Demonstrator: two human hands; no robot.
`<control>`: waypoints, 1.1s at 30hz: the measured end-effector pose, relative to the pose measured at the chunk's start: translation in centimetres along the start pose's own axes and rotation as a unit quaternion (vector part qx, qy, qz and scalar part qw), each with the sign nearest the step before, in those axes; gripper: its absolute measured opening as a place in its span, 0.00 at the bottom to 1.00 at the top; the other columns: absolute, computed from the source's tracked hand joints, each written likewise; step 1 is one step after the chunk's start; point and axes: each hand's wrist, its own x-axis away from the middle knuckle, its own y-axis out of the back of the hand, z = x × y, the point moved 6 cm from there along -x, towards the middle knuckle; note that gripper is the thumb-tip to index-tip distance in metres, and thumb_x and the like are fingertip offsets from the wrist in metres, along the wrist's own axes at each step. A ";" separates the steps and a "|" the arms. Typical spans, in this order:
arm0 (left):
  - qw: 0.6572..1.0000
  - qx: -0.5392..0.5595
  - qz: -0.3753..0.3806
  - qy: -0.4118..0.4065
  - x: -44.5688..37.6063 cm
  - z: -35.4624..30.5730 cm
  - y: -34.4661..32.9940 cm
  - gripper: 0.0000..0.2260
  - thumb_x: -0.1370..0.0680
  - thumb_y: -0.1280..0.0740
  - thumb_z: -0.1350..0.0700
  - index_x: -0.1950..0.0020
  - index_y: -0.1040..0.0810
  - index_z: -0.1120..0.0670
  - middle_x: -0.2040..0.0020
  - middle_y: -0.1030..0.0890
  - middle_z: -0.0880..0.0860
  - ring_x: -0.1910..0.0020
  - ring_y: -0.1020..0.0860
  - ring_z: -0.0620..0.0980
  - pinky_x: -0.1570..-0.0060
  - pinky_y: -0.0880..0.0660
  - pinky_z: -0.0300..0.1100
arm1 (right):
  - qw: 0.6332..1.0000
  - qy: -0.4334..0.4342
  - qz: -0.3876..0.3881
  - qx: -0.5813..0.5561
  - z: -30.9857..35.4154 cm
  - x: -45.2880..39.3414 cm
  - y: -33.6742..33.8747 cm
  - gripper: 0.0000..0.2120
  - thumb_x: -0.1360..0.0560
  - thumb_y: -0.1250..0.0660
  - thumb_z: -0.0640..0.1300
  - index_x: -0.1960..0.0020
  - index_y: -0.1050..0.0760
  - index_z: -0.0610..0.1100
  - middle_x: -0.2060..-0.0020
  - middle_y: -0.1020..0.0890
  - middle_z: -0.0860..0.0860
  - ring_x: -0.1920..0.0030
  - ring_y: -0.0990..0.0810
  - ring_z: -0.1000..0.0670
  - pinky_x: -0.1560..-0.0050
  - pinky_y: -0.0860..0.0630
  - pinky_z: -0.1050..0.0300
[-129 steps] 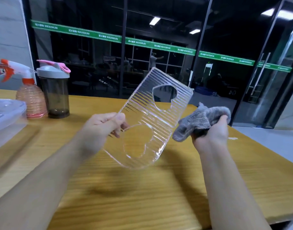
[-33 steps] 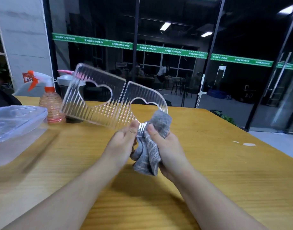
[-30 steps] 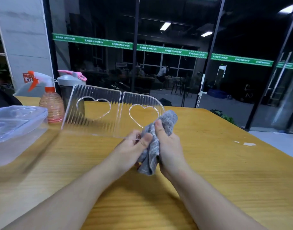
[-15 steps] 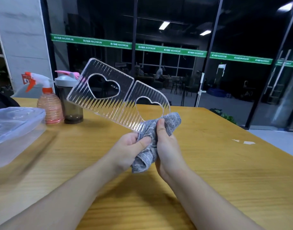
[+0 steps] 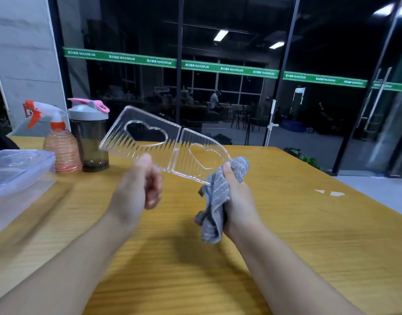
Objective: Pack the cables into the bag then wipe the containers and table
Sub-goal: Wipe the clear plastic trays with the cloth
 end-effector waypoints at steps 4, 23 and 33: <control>0.992 -0.100 0.072 -0.008 1.1 0.5 -2.0 0.17 0.31 0.41 0.43 0.76 0.35 0.51 0.77 0.40 0.51 0.77 0.43 0.49 0.76 0.44 0.38 | 0.997 0.010 0.025 0.077 0.3 0.3 -0.3 0.22 0.27 0.33 0.59 0.58 0.23 0.38 0.66 0.20 0.42 0.65 0.21 0.42 0.54 0.23 0.32; 0.992 -0.097 0.064 -0.042 2.4 0.8 -4.3 0.21 0.23 0.44 0.40 0.71 0.36 0.52 0.75 0.36 0.50 0.76 0.38 0.46 0.75 0.39 0.33 | 0.996 0.047 0.055 -0.048 0.9 -1.5 0.2 0.17 0.24 0.36 0.55 0.59 0.25 0.41 0.67 0.20 0.48 0.67 0.20 0.50 0.63 0.23 0.57; 0.991 0.012 0.126 0.048 1.5 0.3 -2.0 0.18 0.28 0.41 0.49 0.77 0.40 0.51 0.81 0.42 0.49 0.81 0.43 0.47 0.77 0.48 0.38 | 0.990 0.064 0.049 -0.114 2.9 -2.0 2.5 0.26 0.22 0.43 0.62 0.42 0.23 0.41 0.50 0.15 0.45 0.50 0.16 0.46 0.45 0.23 0.46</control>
